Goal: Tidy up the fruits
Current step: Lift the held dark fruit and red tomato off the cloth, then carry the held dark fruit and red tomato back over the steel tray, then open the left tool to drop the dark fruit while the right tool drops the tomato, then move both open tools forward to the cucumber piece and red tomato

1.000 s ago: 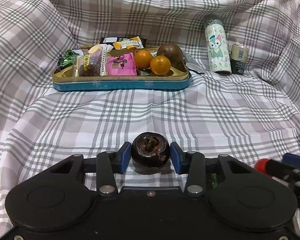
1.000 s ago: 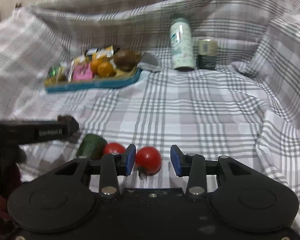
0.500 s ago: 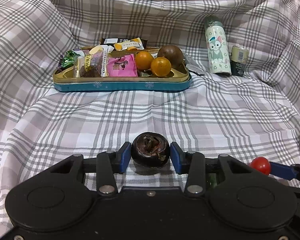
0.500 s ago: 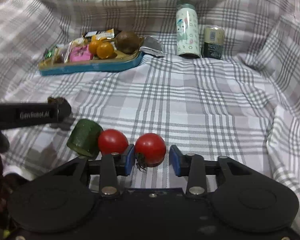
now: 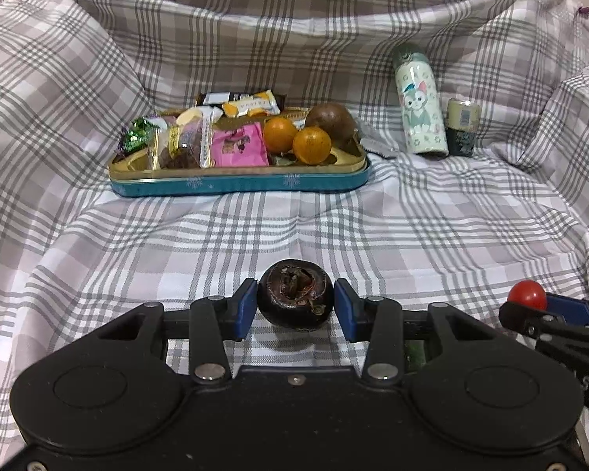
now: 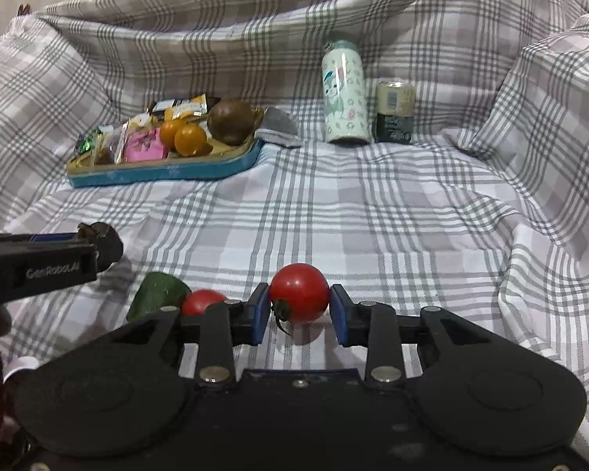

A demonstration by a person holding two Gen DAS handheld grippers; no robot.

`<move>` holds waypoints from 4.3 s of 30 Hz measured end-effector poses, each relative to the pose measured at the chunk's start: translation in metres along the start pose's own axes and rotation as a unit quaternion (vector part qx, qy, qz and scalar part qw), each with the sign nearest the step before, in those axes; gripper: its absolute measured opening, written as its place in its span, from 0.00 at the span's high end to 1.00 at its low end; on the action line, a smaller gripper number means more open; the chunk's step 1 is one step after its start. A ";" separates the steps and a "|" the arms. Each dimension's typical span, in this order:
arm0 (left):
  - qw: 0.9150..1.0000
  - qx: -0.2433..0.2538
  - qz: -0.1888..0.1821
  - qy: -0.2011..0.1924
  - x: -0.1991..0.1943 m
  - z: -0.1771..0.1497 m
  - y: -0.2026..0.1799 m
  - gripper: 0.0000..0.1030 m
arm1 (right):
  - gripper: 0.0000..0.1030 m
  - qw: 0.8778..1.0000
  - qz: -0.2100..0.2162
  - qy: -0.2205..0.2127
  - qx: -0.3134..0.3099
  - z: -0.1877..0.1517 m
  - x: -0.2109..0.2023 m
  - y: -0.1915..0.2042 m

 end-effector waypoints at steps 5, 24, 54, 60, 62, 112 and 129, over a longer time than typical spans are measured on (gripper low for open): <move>1.000 0.004 -0.008 -0.021 -0.020 0.010 -0.002 0.51 | 0.67 1.000 0.004 -0.015 0.023 0.006 -0.011 -0.007; 0.999 0.012 -0.040 -0.001 -0.139 -0.040 0.002 0.51 | 0.67 0.998 0.056 -0.029 0.008 -0.032 -0.111 0.016; 0.995 0.027 -0.092 0.017 -0.140 -0.060 -0.031 0.51 | 0.66 0.997 0.070 0.003 0.019 -0.052 -0.106 0.020; 0.996 0.025 -0.088 0.016 -0.140 -0.059 -0.029 0.51 | 0.66 0.997 0.070 0.002 0.014 -0.052 -0.106 0.020; 0.996 0.022 -0.085 0.015 -0.140 -0.059 -0.027 0.51 | 0.66 0.997 0.070 0.003 0.015 -0.052 -0.106 0.019; 0.999 -0.010 0.008 0.042 -0.104 -0.042 -0.002 0.51 | 0.66 0.998 0.055 -0.019 -0.021 -0.016 -0.082 0.017; 0.998 0.005 -0.040 0.037 -0.049 -0.004 -0.053 0.51 | 0.66 0.999 0.031 -0.031 -0.005 0.010 -0.029 -0.007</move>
Point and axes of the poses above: each gripper's, at about its wrist camera, not at the fingertips, and x roughly the way its jaws point, y to its left, z to its top, the point moved 10 cm from there along x, roughly the way its jaws point, and after that the axes turned 13 degrees about -y, right-handed, at the moved point
